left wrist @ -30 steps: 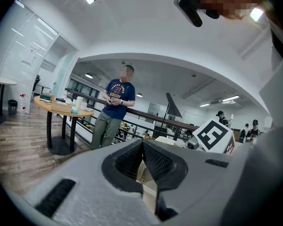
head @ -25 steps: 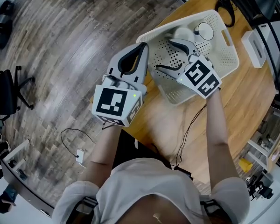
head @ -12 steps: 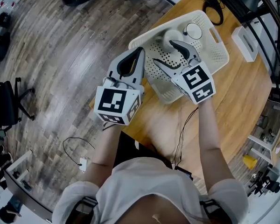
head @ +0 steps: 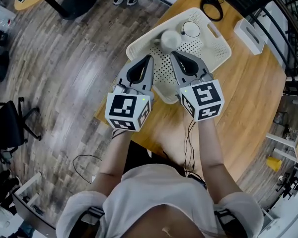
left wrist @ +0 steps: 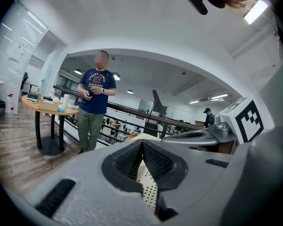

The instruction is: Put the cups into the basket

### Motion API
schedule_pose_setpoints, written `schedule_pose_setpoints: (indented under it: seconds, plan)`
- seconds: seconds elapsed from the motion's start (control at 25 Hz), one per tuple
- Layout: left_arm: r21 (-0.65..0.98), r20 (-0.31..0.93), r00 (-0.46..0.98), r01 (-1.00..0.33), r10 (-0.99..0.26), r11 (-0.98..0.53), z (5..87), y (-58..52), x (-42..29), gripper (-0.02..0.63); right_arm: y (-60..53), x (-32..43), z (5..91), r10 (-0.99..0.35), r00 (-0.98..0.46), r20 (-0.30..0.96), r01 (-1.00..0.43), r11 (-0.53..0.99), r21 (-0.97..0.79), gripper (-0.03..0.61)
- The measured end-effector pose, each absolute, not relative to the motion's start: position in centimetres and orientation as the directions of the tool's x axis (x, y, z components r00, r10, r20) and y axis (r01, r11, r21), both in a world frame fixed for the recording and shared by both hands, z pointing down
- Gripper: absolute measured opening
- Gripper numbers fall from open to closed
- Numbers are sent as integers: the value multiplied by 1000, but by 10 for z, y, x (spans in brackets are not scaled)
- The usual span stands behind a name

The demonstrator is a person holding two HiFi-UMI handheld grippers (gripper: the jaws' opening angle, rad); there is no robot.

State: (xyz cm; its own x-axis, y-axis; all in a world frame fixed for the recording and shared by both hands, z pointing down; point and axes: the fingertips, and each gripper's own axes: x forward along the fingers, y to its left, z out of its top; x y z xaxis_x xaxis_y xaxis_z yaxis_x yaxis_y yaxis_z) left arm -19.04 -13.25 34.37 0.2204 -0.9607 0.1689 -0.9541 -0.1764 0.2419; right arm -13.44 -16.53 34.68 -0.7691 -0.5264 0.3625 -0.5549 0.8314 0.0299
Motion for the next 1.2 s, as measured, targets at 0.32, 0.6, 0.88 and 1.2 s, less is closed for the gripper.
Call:
schedule_pose_setpoints:
  seconds: [0.32, 0.6, 0.88, 1.2]
  plan:
    - [227, 159, 311, -935, -937, -272, 334, -126, -151, 6, -149, -97, 331, -639, -705, 308, -682, 730, -48, 11]
    - [208, 145, 408, -903, -901, -375, 322, -119, -102, 6, -137, -55, 314, -719, -647, 252, -754, 653, -71, 11]
    - [195, 125, 537, -838, -834, -510, 310, -111, -34, 6, -115, 1, 300, -805, -555, 210, -830, 555, -66, 11]
    - [189, 113, 685, -726, -720, -661, 306, -87, 58, 6, -85, 103, 294, -916, -351, 195, -936, 346, -59, 11]
